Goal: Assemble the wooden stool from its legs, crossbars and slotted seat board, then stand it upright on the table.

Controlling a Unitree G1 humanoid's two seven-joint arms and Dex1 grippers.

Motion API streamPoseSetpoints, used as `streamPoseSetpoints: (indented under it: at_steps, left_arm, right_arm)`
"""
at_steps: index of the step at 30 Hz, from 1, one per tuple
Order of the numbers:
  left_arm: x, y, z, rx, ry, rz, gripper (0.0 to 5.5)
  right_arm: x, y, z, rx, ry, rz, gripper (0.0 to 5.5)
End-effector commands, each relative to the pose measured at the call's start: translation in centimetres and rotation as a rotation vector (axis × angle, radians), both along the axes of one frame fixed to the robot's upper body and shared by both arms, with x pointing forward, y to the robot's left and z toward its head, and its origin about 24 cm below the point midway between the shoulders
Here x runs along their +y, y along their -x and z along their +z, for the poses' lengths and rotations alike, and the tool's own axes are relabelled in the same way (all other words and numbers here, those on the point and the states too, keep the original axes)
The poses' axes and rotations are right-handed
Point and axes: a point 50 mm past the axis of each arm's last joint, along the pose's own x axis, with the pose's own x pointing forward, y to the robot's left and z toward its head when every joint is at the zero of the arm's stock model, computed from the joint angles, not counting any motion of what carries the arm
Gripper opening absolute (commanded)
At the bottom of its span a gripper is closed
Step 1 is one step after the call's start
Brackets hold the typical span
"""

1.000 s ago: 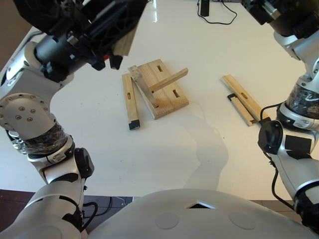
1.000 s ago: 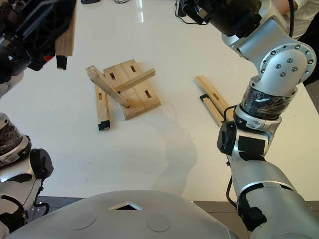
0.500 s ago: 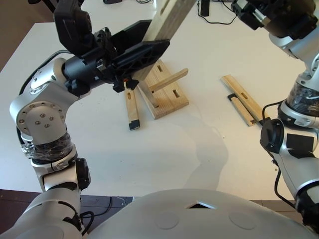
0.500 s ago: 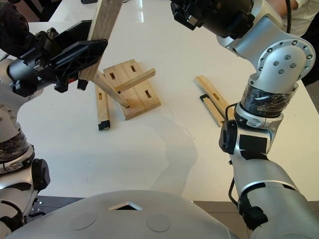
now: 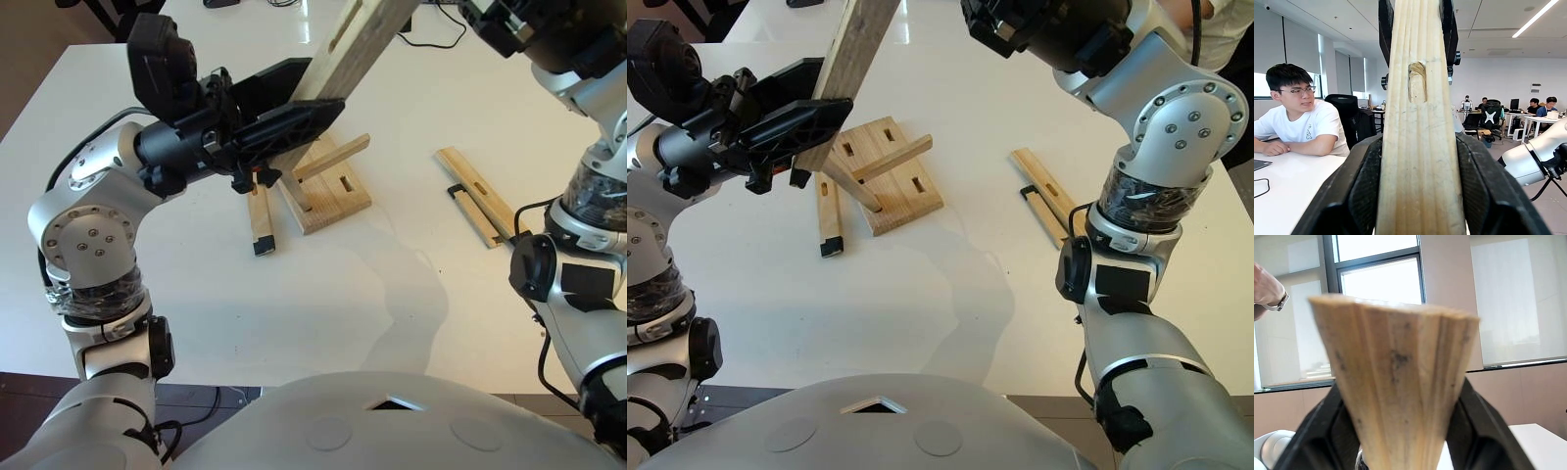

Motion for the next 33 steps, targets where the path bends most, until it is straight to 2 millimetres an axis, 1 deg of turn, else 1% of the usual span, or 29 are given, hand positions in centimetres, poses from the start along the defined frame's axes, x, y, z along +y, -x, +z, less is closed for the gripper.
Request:
streamPoseSetpoints:
  at_steps: [1,2,4,5,6,8,9,11,14,17,18,19,21,23,25,27,29,31,33]
  left_arm:
    - [-0.2,-0.7,-0.3,0.025,-0.039,0.070,2.68]
    - [-0.2,-0.7,-0.3,0.018,-0.058,0.084,2.88]
    - [0.0,-0.7,-0.6,-0.032,-0.148,0.148,3.08]
    - [0.6,-0.7,-0.6,-0.104,-0.221,0.188,3.08]
    - [1.5,-0.9,-0.3,-0.147,-0.258,0.230,3.08]
    - [3.4,-1.7,1.1,-0.173,-0.242,0.323,3.08]
    - [4.1,-1.7,1.6,-0.190,-0.245,0.341,3.08]
    - [4.7,-1.4,1.6,-0.219,-0.279,0.346,3.08]
    - [5.3,-1.5,1.3,-0.224,-0.301,0.384,3.08]
    - [6.8,-1.9,1.5,-0.222,-0.269,0.491,3.08]
    - [7.7,-2.3,1.5,-0.210,-0.243,0.559,3.08]
    - [8.8,-3.0,1.1,-0.180,-0.220,0.658,3.08]
    - [10.6,-4.3,-0.6,-0.099,-0.195,0.814,3.08]
    - [11.7,-5.3,-3.2,0.006,-0.165,0.935,3.08]
    - [12.4,-6.2,-6.3,0.132,-0.141,1.032,3.08]
    - [12.1,-6.8,-9.1,0.232,-0.162,1.098,3.08]
    - [11.8,-7.1,-11.9,0.316,-0.232,1.161,3.08]
    - [11.7,-7.2,-13.6,0.362,-0.269,1.192,3.08]
    - [11.9,-6.9,-14.7,0.390,-0.284,1.210,3.08]
  right_arm:
    - [0.1,0.6,-0.1,-0.006,0.003,0.027,2.04]
    - [0.0,0.6,-0.2,-0.005,0.005,0.014,2.04]
    - [-0.3,0.5,-0.1,-0.018,0.003,-0.015,2.04]
    - [-0.7,0.4,0.3,-0.033,-0.004,-0.038,2.04]
    - [-1.1,0.2,0.6,-0.048,-0.011,-0.061,2.04]
    - [-2.1,-0.2,1.3,-0.081,-0.019,-0.133,2.04]
    - [-2.7,-0.4,1.7,-0.098,-0.027,-0.182,2.03]
    - [-3.9,-0.8,2.2,-0.137,-0.042,-0.273,2.03]
    - [-5.3,-1.4,2.8,-0.166,-0.058,-0.363,2.03]
    - [-6.7,-2.4,2.4,-0.167,-0.038,-0.478,2.03]
    - [-7.2,-3.2,1.7,-0.148,-0.013,-0.543,2.03]
    - [-7.5,-4.3,0.2,-0.118,0.031,-0.621,2.03]
    - [-7.9,-6.2,-3.1,-0.051,0.117,-0.746,2.03]
    - [-8.0,-8.1,-7.4,0.051,0.199,-0.863,2.03]
    - [-7.9,-9.2,-11.8,0.164,0.263,-0.944,2.03]
    - [-7.3,-9.6,-15.0,0.256,0.296,-0.985,2.03]
    - [-6.5,-9.5,-17.7,0.331,0.331,-1.006,2.03]
    - [-5.9,-8.8,-19.2,0.366,0.343,-0.995,2.03]
    - [-5.4,-7.8,-19.8,0.384,0.332,-0.971,2.03]
